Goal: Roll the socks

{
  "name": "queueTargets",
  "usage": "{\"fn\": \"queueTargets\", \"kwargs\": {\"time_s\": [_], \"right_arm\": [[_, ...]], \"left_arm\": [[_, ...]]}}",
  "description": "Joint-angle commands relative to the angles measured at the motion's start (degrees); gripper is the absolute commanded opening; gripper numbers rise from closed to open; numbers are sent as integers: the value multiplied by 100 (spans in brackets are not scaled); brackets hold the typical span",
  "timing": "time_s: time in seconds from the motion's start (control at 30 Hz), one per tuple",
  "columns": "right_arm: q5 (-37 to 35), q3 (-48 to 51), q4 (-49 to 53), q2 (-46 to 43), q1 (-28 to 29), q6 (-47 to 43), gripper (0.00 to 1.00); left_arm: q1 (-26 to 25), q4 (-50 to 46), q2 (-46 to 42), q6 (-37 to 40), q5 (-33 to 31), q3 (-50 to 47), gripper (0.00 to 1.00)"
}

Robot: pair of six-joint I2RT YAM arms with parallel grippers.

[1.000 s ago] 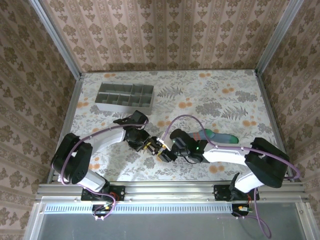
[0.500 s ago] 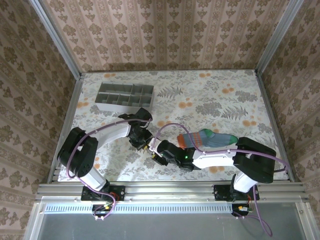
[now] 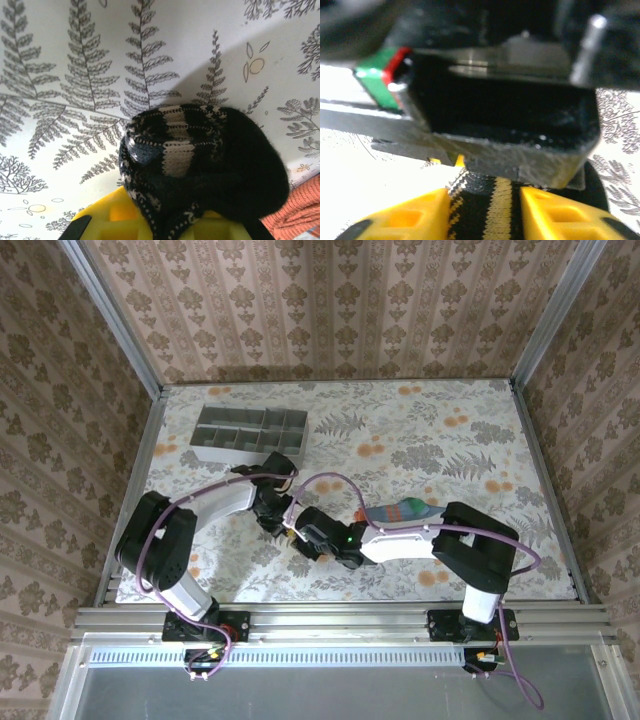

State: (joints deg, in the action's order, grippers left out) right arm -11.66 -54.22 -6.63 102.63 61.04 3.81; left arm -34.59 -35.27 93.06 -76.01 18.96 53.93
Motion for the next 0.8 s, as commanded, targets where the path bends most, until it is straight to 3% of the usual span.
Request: {"fn": "queueTargets", "kwargs": {"time_s": [0.0, 0.13, 0.27, 0.4, 0.5, 0.77], "right_arm": [[276, -40, 888, 532, -514, 611, 28], [819, 270, 1128, 664, -615, 736, 15], [1316, 406, 1339, 819, -734, 806, 3], [1804, 506, 1362, 890, -931, 923, 0], [2115, 559, 1348, 900, -1069, 944, 0], [2741, 723, 1293, 922, -1547, 1063, 0]], "left_arm": [[-187, -358, 174, 165, -114, -357, 6], [-37, -101, -60, 149, 95, -339, 22], [213, 296, -335, 72, 341, -366, 45], [505, 555, -739, -67, 371, -361, 58], [681, 706, -981, -140, 380, -357, 64], [774, 1009, -1361, -290, 362, -705, 64]]}}
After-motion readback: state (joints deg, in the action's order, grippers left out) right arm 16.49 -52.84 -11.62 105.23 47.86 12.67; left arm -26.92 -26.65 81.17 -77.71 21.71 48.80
